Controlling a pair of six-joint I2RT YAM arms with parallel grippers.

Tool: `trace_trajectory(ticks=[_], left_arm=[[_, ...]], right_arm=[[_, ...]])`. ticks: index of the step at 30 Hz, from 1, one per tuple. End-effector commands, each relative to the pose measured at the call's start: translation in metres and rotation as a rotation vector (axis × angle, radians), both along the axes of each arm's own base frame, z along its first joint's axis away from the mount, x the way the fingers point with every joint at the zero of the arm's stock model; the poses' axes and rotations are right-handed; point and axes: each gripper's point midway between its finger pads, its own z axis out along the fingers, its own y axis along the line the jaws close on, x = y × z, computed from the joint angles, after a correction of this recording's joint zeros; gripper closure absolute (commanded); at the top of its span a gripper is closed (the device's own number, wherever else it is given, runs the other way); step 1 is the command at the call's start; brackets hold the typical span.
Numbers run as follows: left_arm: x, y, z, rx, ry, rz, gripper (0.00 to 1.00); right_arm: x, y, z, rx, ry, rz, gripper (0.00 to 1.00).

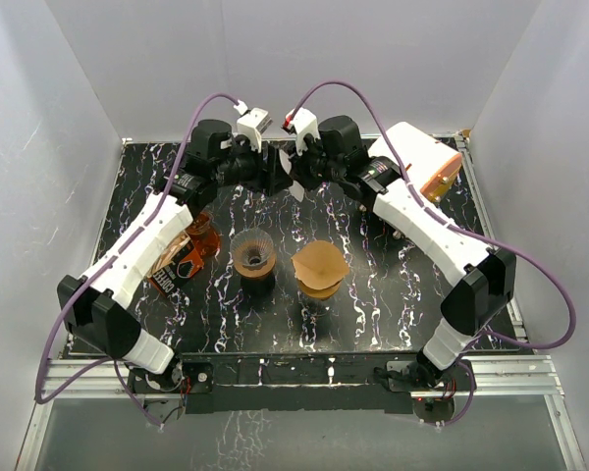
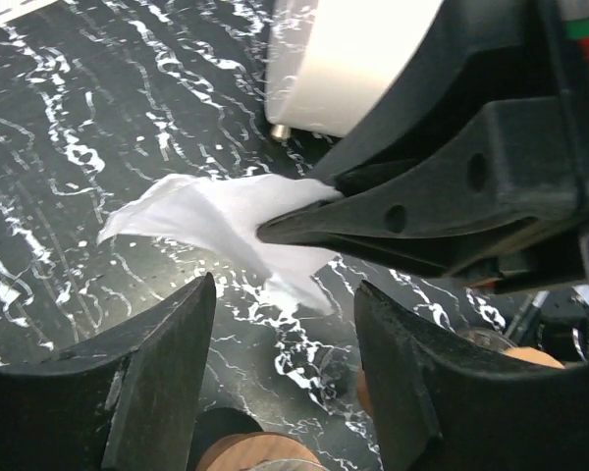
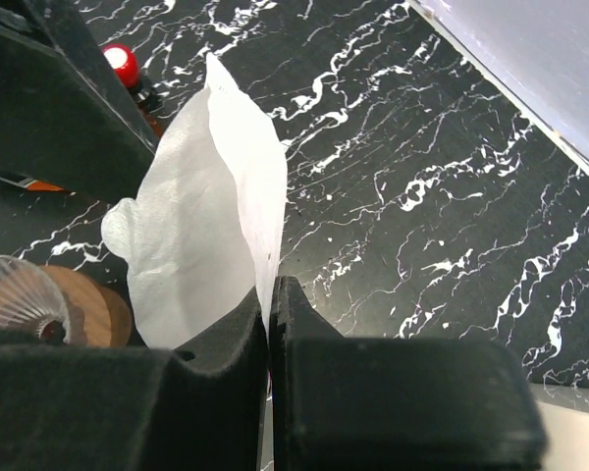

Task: Place the coffee filter in the dripper
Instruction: Place the coffee filter in the coffee dripper.

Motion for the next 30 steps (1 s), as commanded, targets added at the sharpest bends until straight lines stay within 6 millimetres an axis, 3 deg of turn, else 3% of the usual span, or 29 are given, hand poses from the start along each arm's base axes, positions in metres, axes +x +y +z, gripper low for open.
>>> trace_trajectory(ticks=[1,9,17,22,30], left_arm=[[-0.036,0.003,0.057,-0.037,-0.139,-0.176,0.40],[-0.081,0.039,0.080,0.117,-0.277,-0.347,0.25],[-0.115,0.085,0.095,0.146,-0.331,-0.370,0.22],[-0.105,0.117,0.096,0.159,-0.320,-0.222,0.17],[-0.065,0.161,0.089,0.098,-0.215,0.063,0.10]], right_arm=[[-0.018,-0.003,0.052,0.043,-0.121,0.087,1.00],[-0.044,-0.005,0.066,0.027,-0.145,0.204,1.00],[-0.080,0.002,0.065,-0.017,-0.107,0.412,1.00],[-0.106,0.012,0.060,-0.085,-0.090,0.531,1.00],[-0.131,0.033,0.046,-0.244,-0.118,0.648,1.00]])
